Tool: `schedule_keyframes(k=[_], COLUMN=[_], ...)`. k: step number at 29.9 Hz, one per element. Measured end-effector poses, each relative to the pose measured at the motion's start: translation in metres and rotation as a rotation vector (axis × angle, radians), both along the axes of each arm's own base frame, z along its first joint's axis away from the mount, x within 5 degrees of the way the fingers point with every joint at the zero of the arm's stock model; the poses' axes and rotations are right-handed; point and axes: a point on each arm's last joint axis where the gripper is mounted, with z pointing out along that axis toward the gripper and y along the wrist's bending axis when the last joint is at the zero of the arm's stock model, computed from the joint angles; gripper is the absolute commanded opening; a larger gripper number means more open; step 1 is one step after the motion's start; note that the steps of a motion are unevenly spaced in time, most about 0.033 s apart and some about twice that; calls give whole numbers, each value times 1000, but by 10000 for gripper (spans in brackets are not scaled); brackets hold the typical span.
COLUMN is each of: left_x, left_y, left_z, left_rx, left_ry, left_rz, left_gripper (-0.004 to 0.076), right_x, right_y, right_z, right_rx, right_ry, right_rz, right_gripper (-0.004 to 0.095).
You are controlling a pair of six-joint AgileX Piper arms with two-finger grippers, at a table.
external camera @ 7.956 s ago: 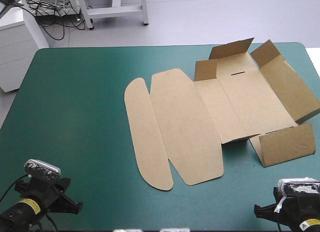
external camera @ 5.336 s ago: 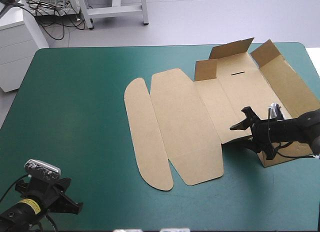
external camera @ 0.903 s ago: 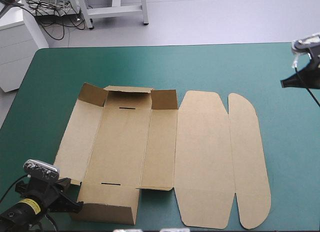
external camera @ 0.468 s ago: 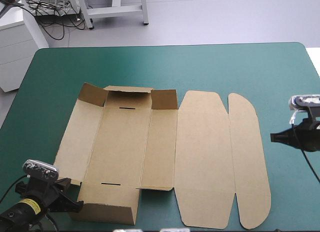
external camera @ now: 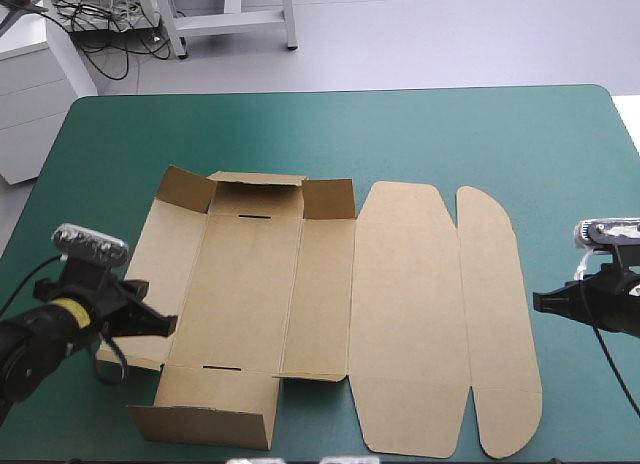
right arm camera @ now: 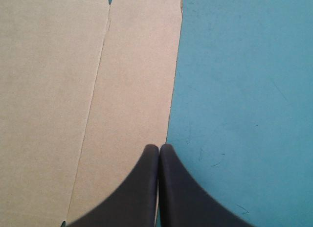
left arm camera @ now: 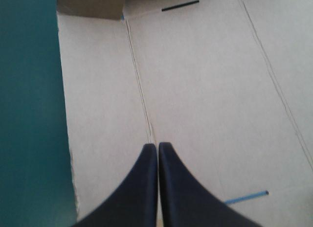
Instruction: Fold the box
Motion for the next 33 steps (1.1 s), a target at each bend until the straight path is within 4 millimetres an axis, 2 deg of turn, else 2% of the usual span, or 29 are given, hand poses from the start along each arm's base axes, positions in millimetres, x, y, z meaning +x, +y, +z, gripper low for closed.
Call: schedule_keyframes(k=[4,7,11,15,20,23,26,30,33], left_x=[38,72,108,127,121,116,114,116,116], left_y=[-10,-5,32,78,145,169,179,180,181], left_z=[16,23,32,30,13,4,-4,-8,-9], left_rx=[18,26,-4,-136,-273,-311,-315,-314,-309], left_ry=[-11,-15,5,58,137,167,207,229,227], left_rz=[16,85,214,285,393,433,422,392,388], left_gripper=[-9,-8,-8,-9,-9,-9,-10,-8,30], right_x=[0,0,0,1,1,2,2,2,2], right_y=[1,1,1,1,1,1,1,1,1], right_z=[0,0,0,1,1,2,2,2,2], right_rx=[8,10,11,10,10,11,11,13,13], right_ry=[-3,-4,-7,-14,-20,-27,-28,-30,-31], right_rz=[1,1,1,0,-2,-4,-4,-4,-4], right_gripper=[-20,-20,-20,-20,-20,-20,-20,-20,-20])
